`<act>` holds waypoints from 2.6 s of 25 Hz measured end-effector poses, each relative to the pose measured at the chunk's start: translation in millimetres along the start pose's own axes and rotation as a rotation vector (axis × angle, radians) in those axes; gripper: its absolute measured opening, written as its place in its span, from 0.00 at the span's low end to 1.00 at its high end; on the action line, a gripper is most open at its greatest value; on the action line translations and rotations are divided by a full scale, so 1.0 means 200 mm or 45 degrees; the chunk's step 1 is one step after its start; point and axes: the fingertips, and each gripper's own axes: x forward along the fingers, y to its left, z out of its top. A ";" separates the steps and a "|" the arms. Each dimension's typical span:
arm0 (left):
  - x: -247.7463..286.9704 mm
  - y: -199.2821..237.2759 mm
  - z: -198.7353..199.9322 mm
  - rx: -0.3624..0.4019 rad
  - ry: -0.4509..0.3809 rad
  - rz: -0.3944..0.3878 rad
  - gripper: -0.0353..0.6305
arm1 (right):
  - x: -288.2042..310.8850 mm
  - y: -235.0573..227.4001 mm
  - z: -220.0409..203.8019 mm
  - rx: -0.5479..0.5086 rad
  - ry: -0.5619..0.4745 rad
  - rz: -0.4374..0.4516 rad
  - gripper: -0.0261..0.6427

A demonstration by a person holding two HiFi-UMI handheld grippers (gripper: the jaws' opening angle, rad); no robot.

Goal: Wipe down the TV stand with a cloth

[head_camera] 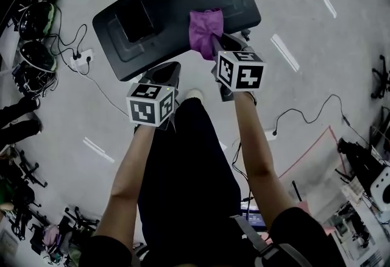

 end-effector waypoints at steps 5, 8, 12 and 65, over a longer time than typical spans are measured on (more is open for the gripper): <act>0.10 -0.06 0.01 -0.005 0.023 -0.037 0.06 | -0.02 -0.14 0.04 0.028 -0.015 -0.030 0.16; 0.14 -0.11 0.01 0.006 0.033 -0.059 0.06 | -0.03 -0.22 0.06 0.028 -0.025 -0.060 0.16; 0.17 -0.13 0.02 0.017 0.042 -0.077 0.06 | -0.05 -0.36 0.11 0.011 -0.034 -0.141 0.16; -0.11 0.09 -0.51 0.205 -0.231 -0.130 0.06 | -0.34 -0.11 -0.40 0.097 -0.508 -0.446 0.16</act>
